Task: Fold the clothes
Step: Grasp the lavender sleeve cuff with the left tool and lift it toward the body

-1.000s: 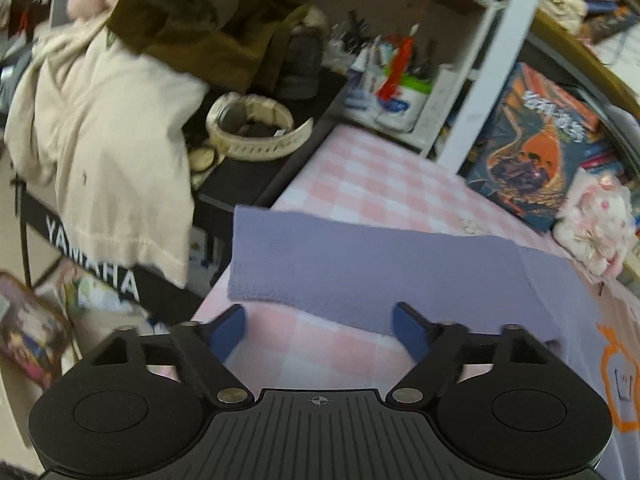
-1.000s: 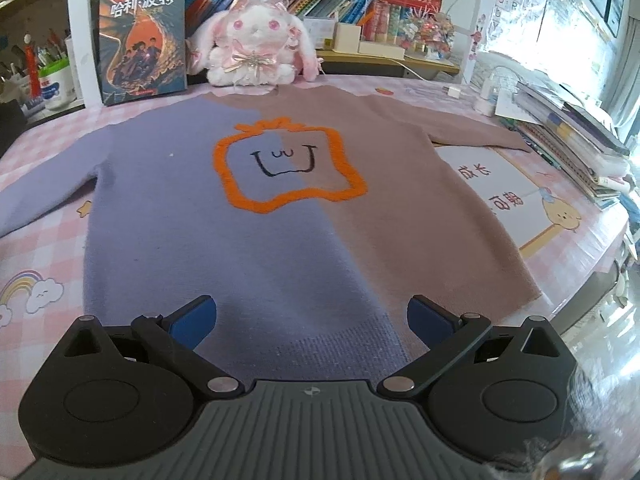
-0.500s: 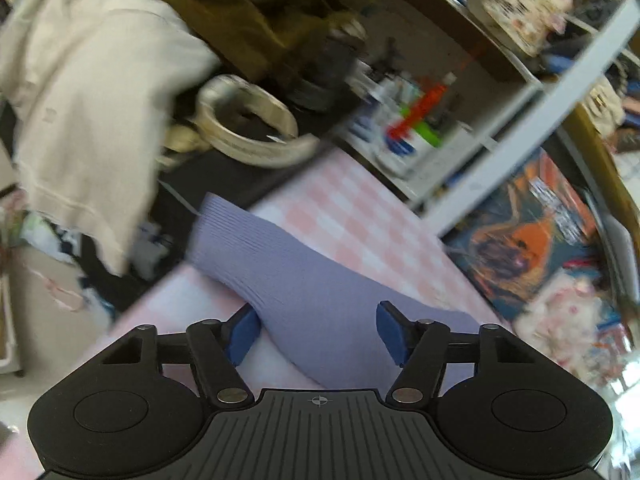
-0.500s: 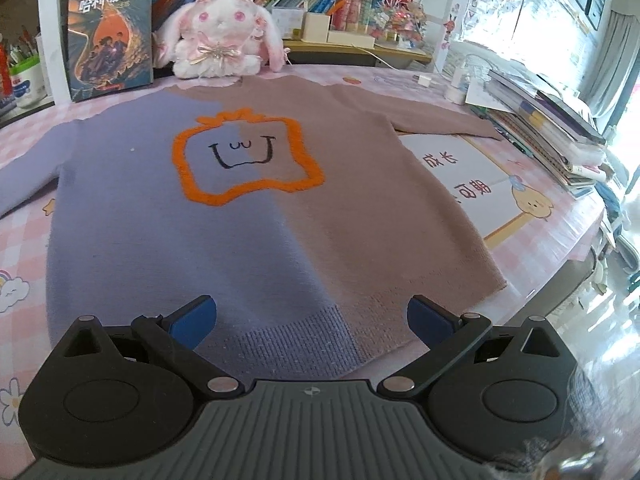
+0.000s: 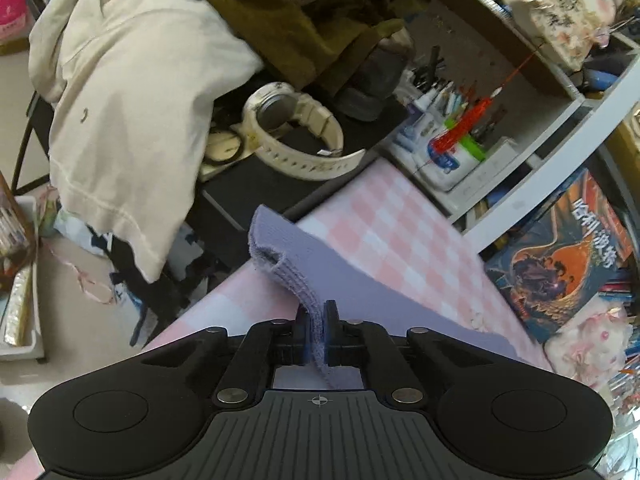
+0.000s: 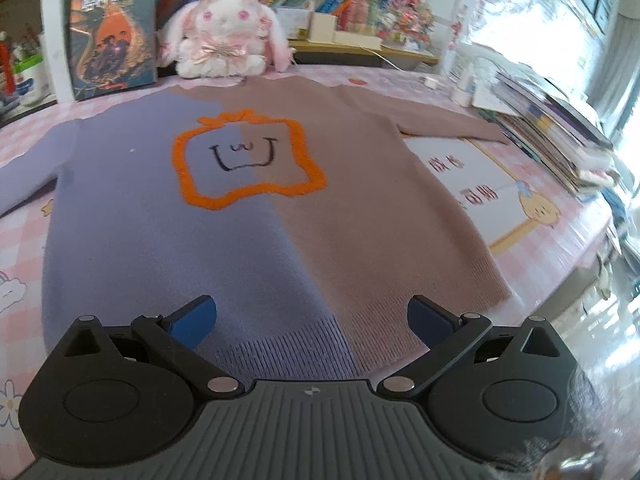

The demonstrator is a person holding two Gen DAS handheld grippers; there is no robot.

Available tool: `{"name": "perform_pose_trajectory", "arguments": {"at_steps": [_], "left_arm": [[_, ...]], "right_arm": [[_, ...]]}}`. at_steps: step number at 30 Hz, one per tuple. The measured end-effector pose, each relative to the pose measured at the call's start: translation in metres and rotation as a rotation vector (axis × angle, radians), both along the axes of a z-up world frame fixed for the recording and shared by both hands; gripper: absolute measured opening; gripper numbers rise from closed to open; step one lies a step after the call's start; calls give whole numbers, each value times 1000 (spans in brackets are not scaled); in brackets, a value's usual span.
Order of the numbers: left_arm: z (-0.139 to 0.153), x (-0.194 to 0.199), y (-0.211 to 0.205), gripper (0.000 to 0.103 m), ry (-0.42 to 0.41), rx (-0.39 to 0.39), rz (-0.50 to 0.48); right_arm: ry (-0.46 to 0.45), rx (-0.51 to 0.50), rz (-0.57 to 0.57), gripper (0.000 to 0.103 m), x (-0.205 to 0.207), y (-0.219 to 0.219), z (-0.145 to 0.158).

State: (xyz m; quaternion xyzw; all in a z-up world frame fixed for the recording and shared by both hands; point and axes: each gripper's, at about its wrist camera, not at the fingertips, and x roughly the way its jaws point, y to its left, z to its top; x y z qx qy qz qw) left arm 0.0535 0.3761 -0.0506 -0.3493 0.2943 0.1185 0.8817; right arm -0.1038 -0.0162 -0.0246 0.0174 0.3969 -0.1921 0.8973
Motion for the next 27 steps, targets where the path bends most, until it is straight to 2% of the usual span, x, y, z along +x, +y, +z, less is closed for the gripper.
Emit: {"name": "perform_pose_trajectory", "arguments": {"at_steps": [6,14,19,27], "left_arm": [[46,6,-42,3,-159,65,-107],[96,41,-159,3,-286,98,-250],[110,65,-244,3,-304,135,-321],[102,79,-339,3,-260,190,-355]], "right_arm": [[-16,21,29,103,12,-18,-2],[-59,54,204,103,44,-64,5],[-70,113,300,103,57,-117,13],[-40,153,369,103,68,-185,9]]}}
